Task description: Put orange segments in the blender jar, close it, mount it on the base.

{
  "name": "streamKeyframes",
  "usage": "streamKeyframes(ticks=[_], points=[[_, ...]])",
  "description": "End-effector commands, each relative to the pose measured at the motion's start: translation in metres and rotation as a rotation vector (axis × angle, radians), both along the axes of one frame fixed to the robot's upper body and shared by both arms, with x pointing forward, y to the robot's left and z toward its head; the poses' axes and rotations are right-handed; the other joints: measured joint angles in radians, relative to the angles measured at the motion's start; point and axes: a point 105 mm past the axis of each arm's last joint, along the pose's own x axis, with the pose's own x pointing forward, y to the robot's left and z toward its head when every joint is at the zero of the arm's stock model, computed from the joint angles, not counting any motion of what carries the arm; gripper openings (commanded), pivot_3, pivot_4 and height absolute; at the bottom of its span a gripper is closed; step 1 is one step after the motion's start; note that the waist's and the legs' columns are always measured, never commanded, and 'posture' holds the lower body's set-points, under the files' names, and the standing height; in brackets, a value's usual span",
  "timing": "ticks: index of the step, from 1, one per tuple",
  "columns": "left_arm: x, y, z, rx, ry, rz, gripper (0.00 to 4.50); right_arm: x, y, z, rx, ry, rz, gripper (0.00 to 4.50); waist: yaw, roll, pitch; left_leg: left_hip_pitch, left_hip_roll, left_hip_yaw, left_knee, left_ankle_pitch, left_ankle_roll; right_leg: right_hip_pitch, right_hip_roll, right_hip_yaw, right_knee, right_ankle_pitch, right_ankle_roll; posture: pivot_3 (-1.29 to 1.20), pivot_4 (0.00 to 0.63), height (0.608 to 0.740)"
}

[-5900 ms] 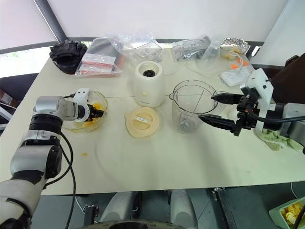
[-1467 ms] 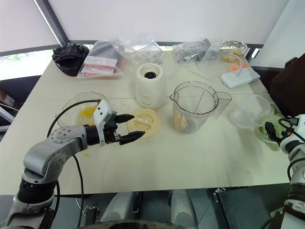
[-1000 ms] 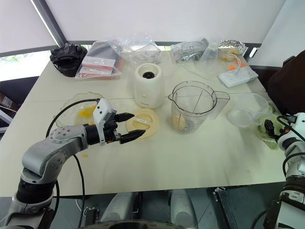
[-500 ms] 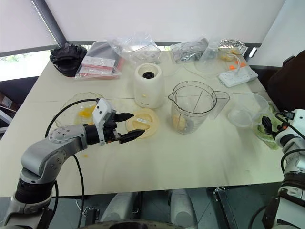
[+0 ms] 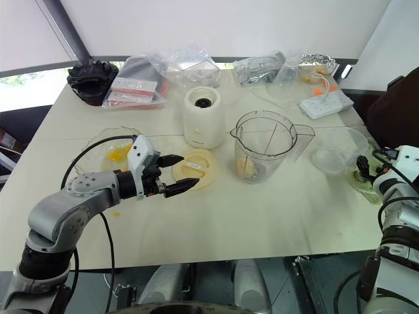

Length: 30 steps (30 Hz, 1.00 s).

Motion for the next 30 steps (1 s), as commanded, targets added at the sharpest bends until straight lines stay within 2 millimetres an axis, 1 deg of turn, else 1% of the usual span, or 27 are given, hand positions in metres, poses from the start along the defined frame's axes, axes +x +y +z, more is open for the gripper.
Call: streamKeyframes(ticks=[1,2,6,7,17,20,26,30], points=[[-0.003,-0.004,0.011,0.001,-0.051,-0.022,4.5,0.004,-0.005,0.016,-0.041,-0.042,-0.007,3.09,0.0,0.0,0.0,0.0,0.0,0.0,0.0,0.0,0.0,0.0,0.0,0.0,0.0,0.0,0.0,0.0,0.15,0.74],[-0.003,-0.004,0.011,0.001,-0.052,-0.022,4.5,0.004,-0.005,0.016,-0.041,-0.042,-0.006,2.62,0.0,0.0,0.0,0.0,0.0,0.0,0.0,0.0,0.0,0.0,0.0,0.0,0.0,0.0,0.0,0.0,0.15,0.74],[-0.002,-0.004,0.011,0.002,-0.056,-0.019,4.5,0.005,-0.004,0.016,-0.042,-0.042,-0.001,0.41,0.002,0.0,0.0,0.0,0.0,0.0,0.0,0.0,0.0,0.0,0.0,0.0,-0.001,0.0,0.0,0.0,0.15,0.74],[-0.002,-0.004,0.011,0.002,-0.056,-0.018,4.5,0.005,-0.004,0.016,-0.042,-0.042,0.0,0.04,0.002,0.0,0.0,0.0,0.0,0.0,0.0,0.0,0.0,0.0,0.0,0.0,-0.001,0.0,0.0,0.0,0.15,0.74],[-0.001,-0.003,0.011,0.003,-0.058,-0.013,4.5,0.006,0.001,0.01,-0.02,-0.043,0.019,0.04,0.002,0.0,0.0,0.0,0.0,-0.001,0.0,0.0,0.0,0.001,0.0,0.0,-0.001,0.0,0.0,0.0,0.15,0.74],[-0.002,-0.002,0.011,0.004,-0.056,-0.012,4.5,0.007,0.003,0.011,0.01,-0.072,0.014,0.04,0.002,-0.001,0.0,0.0,0.0,-0.001,0.0,0.0,0.0,0.001,0.0,0.0,-0.001,0.0,0.0,0.0,0.15,0.74],[-0.002,-0.001,0.01,0.007,-0.059,-0.014,4.5,0.012,0.012,0.025,0.139,-0.227,0.017,0.04,-0.001,-0.001,0.001,0.0,0.0,-0.002,0.0,0.0,0.0,0.001,0.0,0.0,-0.001,0.0,0.0,0.0,0.15,0.74],[-0.002,-0.002,0.01,0.006,-0.063,-0.017,4.5,0.015,0.022,0.034,0.178,-0.295,0.042,0.04,-0.002,0.0,0.001,0.0,0.0,-0.002,-0.001,0.0,0.0,0.0,0.0,0.0,-0.001,0.0,0.0,0.0,0.15,0.74]])
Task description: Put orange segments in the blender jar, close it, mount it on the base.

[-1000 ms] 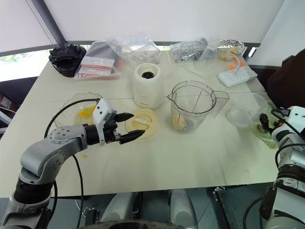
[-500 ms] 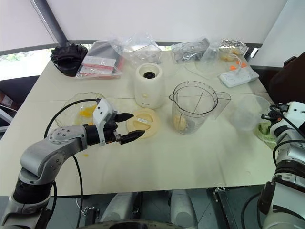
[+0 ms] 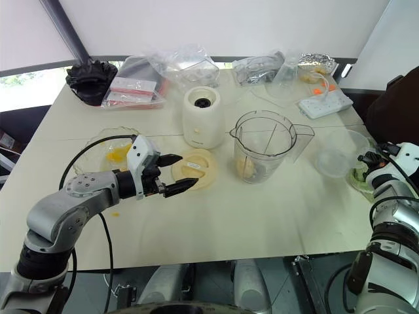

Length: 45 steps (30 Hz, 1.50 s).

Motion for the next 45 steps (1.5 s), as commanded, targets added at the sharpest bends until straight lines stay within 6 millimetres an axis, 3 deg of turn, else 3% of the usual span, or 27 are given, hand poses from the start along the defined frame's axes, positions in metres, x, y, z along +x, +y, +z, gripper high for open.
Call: streamKeyframes(ticks=[1,15,25,35,45], points=[[-0.002,-0.004,0.009,-0.009,-0.049,-0.029,4.5,0.003,0.005,0.028,-0.002,-0.119,0.016,0.04,0.001,0.0,0.0,0.0,0.0,0.0,0.0,0.0,0.0,0.0,0.0,0.0,0.0,0.0,0.0,0.0,0.15,0.74],[-0.003,-0.004,0.006,-0.005,-0.052,-0.046,4.5,0.005,0.013,0.061,0.006,-0.256,0.004,0.04,0.003,0.002,0.001,0.0,0.0,0.0,-0.003,0.0,0.0,-0.001,0.0,0.0,-0.001,0.0,0.0,0.0,0.15,0.74],[0.001,-0.003,0.003,-0.008,-0.048,-0.06,4.5,0.001,0.039,0.145,-0.129,-0.405,0.115,0.04,0.006,0.003,0.002,0.0,0.0,0.001,-0.008,0.0,0.0,-0.005,0.0,0.001,-0.001,-0.001,0.0,0.0,0.15,0.74],[0.007,-0.007,0.0,-0.012,-0.068,-0.081,4.5,-0.009,0.07,0.207,-0.354,-0.484,0.24,0.04,0.007,0.003,0.002,0.0,0.0,0.001,-0.012,0.0,0.0,-0.006,-0.001,0.001,-0.002,-0.002,0.0,0.0,0.15,0.74],[0.017,-0.004,0.004,-0.015,-0.107,-0.064,4.5,-0.019,0.105,0.221,-0.576,-0.502,0.321,0.04,0.008,0.003,0.002,-0.001,0.0,0.001,-0.012,0.0,0.0,-0.006,-0.001,0.001,-0.002,-0.002,0.0,0.0,0.15,0.74]])
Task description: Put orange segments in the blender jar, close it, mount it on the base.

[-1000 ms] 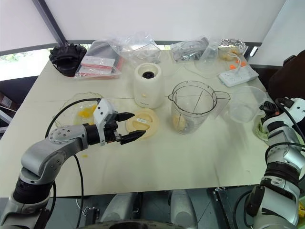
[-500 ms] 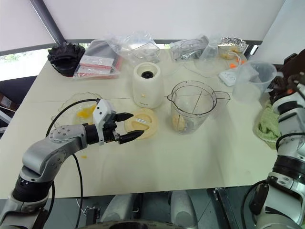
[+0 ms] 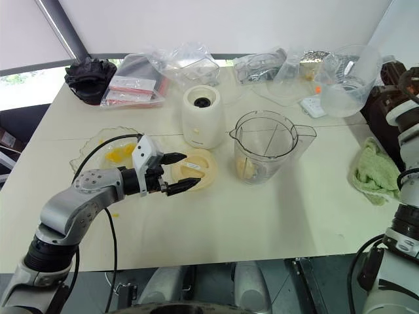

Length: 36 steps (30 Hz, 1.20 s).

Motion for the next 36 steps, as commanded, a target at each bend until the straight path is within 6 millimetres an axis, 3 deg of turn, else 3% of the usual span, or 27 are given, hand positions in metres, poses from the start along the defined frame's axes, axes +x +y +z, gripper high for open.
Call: streamKeyframes(ticks=[1,22,36], points=[[0.006,-0.002,0.013,-0.015,-0.063,-0.004,4.5,-0.013,0.018,0.031,-0.13,-0.115,0.014,0.04,0.0,0.0,0.0,0.0,0.0,0.0,0.0,0.0,0.0,0.0,0.0,0.0,0.0,0.0,0.0,0.0,0.15,0.74],[0.012,-0.003,0.012,0.001,-0.093,-0.017,4.5,-0.018,0.06,0.029,-0.6,-0.127,0.09,0.04,0.0,0.0,0.0,-0.001,0.0,0.0,0.0,0.0,0.0,-0.001,0.0,0.0,0.0,0.0,0.0,0.0,0.15,0.74],[0.013,-0.006,0.008,0.018,-0.094,-0.041,4.5,-0.022,0.067,0.022,-0.785,-0.128,0.099,0.04,0.0,-0.001,0.001,-0.001,0.0,0.0,0.0,0.0,0.0,-0.001,0.0,0.0,0.0,0.0,0.0,0.0,0.15,0.74]])
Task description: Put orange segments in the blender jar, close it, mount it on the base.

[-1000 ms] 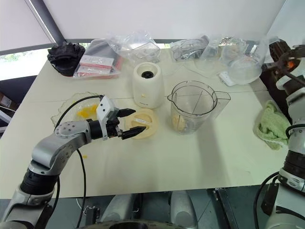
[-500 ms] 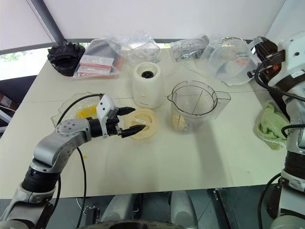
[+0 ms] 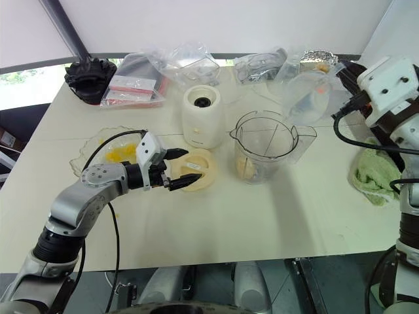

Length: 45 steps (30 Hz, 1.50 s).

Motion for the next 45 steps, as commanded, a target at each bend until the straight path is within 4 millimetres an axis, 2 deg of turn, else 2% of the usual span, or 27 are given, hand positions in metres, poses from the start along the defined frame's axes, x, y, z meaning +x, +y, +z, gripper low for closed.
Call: streamKeyframes(ticks=[1,4,10,17,21,25,29,32,38,45], points=[[0.0,-0.004,0.011,-0.007,-0.054,-0.024,4.5,-0.011,0.005,0.021,-0.062,-0.09,0.01,0.04,0.0,0.0,0.0,0.0,0.0,0.0,0.0,0.0,0.0,0.0,0.0,0.0,0.0,0.0,0.0,0.0,0.15,0.74],[0.0,-0.005,0.01,-0.007,-0.056,-0.026,4.5,-0.011,0.006,0.02,-0.09,-0.091,0.01,0.04,0.001,0.0,0.0,0.0,0.0,0.0,0.0,0.0,0.0,0.0,0.0,0.0,0.0,0.0,0.0,0.0,0.15,0.74],[0.001,-0.005,0.01,-0.007,-0.058,-0.024,4.5,-0.006,-0.01,0.024,0.058,-0.099,-0.044,0.04,0.0,0.0,0.0,0.0,0.0,0.0,0.0,0.0,0.0,0.0,0.0,0.0,0.0,0.0,0.0,0.0,0.15,0.74],[0.0,-0.004,0.01,-0.007,-0.059,-0.021,4.5,-0.001,-0.04,0.027,0.337,-0.078,-0.144,0.04,0.001,0.0,0.0,0.0,0.0,0.0,0.0,0.0,0.0,0.0,-0.001,0.0,0.0,0.0,0.0,0.0,0.15,0.74],[0.001,-0.005,0.01,-0.007,-0.059,-0.02,4.5,0.002,-0.059,0.018,0.53,-0.037,-0.192,0.04,0.001,0.0,0.0,0.0,0.0,0.0,0.0,0.0,0.0,0.0,-0.001,0.0,0.0,0.0,0.0,0.0,0.15,0.74],[0.0,-0.006,0.009,-0.008,-0.058,-0.02,4.5,0.007,-0.086,-0.003,0.783,0.016,-0.255,0.04,0.001,0.0,0.0,0.0,0.0,0.0,0.0,0.0,0.0,0.0,-0.001,0.0,0.0,0.0,0.0,0.0,0.15,0.74],[-0.002,-0.004,0.008,-0.006,-0.054,-0.017,4.5,0.014,-0.113,-0.043,1.073,0.085,-0.338,0.04,0.001,0.0,0.0,0.0,0.0,0.0,0.0,0.0,0.0,0.0,0.0,0.0,0.0,0.0,0.0,0.0,0.15,0.74],[-0.003,-0.002,0.008,-0.002,-0.052,-0.009,4.5,0.019,-0.125,-0.069,1.209,0.102,-0.399,0.04,-0.001,0.0,0.0,0.0,0.0,0.0,0.0,0.0,0.0,0.0,0.0,0.0,0.0,0.0,0.0,0.0,0.15,0.74],[-0.007,0.0,0.008,0.002,-0.044,-0.002,4.5,0.03,-0.145,-0.107,1.337,0.072,-0.501,0.04,-0.005,0.001,0.0,0.0,0.0,0.001,0.0,0.0,0.0,0.0,0.0,0.0,0.001,0.0,0.0,0.0,0.15,0.74],[-0.007,0.002,0.008,0.007,-0.04,0.008,4.5,0.039,-0.158,-0.13,1.361,0.022,-0.554,0.04,-0.008,0.001,0.0,0.001,0.0,0.003,0.0,0.0,0.0,0.001,0.001,0.0,0.001,0.0,0.0,0.0,0.15,0.74]])
